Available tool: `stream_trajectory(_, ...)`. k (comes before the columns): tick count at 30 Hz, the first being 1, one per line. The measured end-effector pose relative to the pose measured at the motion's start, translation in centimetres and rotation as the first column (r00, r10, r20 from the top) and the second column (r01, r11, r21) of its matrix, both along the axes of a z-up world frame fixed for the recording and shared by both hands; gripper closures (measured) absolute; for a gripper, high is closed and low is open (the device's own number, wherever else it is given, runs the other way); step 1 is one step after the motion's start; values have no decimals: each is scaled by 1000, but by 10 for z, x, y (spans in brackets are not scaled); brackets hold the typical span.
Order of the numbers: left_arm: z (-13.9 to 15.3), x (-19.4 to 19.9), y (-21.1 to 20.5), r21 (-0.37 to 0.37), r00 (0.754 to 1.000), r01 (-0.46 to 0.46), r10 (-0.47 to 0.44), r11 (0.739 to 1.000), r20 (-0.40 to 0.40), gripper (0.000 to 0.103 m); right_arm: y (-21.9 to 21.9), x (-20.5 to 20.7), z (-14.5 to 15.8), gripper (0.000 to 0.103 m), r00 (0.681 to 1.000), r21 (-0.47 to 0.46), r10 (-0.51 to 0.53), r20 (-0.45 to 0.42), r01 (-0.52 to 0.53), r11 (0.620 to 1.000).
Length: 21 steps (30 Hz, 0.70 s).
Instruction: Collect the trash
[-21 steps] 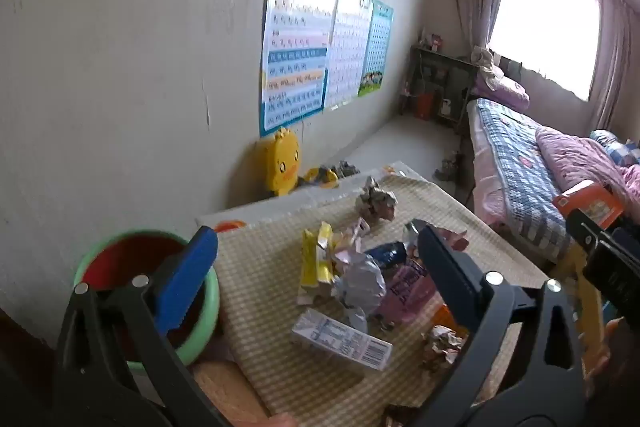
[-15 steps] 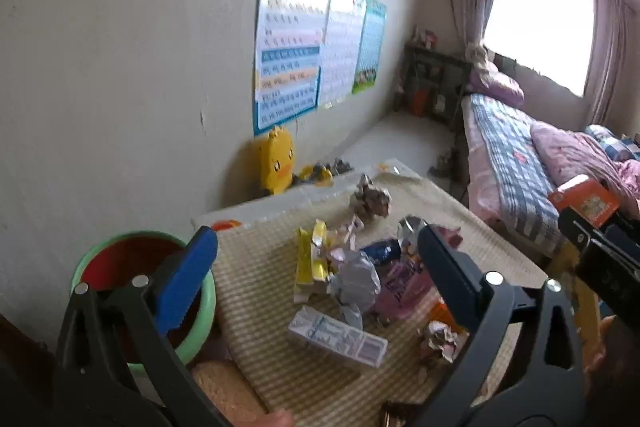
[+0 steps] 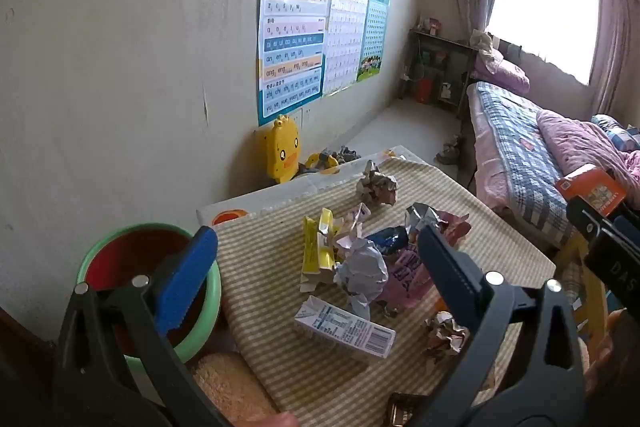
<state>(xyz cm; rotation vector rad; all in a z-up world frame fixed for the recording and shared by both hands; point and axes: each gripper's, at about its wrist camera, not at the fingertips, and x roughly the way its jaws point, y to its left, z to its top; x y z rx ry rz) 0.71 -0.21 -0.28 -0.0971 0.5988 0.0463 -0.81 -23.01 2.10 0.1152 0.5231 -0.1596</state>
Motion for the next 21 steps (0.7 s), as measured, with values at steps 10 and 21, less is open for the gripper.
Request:
stream_trajectory(10, -3, 0, -2, 3, 1000, 3, -3, 1000, -12, 5, 1, -1, -3, 8, 1000, 2, -3, -6, 3, 1000)
stream_trajectory(21, -5, 2, -4, 14, 1000, 1, 0, 1000, -20, 5, -2, 1, -7, 8, 1000, 8, -1, -13, 1, 1000)
